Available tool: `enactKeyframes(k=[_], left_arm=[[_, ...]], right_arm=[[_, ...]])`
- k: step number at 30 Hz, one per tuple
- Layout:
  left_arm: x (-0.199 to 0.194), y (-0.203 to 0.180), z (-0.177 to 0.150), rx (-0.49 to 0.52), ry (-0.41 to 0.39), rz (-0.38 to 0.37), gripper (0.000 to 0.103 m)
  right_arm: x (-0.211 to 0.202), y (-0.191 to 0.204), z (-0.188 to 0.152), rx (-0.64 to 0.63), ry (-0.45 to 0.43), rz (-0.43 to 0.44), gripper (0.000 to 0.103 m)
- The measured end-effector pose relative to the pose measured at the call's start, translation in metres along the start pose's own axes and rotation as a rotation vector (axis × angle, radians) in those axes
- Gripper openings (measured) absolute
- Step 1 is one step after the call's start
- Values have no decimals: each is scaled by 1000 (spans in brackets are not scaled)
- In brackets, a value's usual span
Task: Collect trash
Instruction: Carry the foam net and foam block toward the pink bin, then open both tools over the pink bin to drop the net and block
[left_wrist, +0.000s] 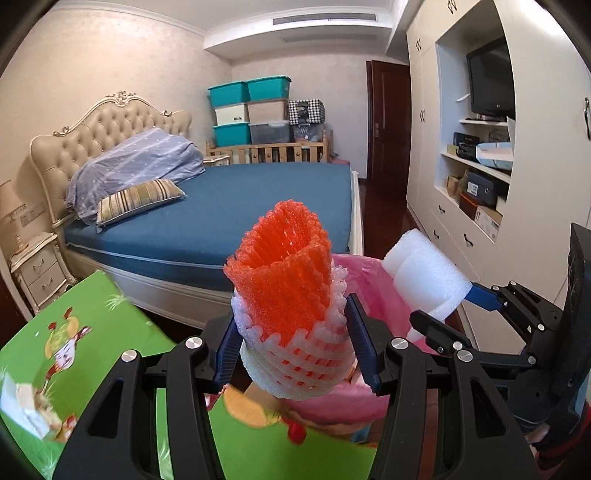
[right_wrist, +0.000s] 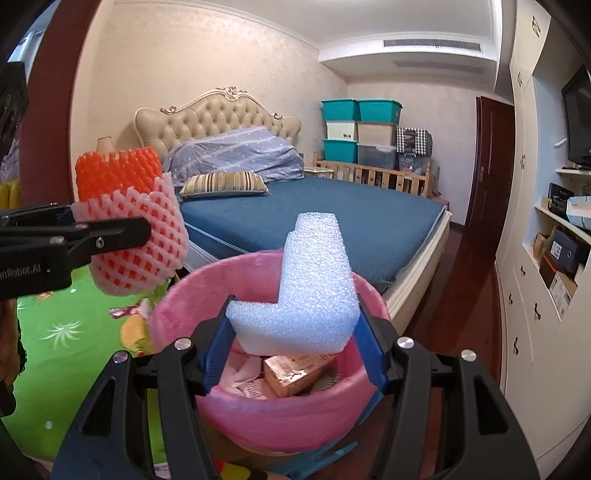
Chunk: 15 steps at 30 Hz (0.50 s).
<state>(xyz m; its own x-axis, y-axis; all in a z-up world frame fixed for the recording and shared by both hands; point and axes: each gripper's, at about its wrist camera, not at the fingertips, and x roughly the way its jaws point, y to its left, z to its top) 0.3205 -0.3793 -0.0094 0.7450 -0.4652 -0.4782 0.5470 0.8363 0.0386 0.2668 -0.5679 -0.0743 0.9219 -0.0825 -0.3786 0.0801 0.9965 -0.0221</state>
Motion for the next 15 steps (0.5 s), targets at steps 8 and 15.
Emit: enactKeyframes(k=[8,15], left_arm=[[37,-2,14,-45,34,-32,57],[49,2,17,-53,26,33,82]], right_arm=[[20,-9,4,-5,7,22,60],[10,-13,1,4,-13,14,80]])
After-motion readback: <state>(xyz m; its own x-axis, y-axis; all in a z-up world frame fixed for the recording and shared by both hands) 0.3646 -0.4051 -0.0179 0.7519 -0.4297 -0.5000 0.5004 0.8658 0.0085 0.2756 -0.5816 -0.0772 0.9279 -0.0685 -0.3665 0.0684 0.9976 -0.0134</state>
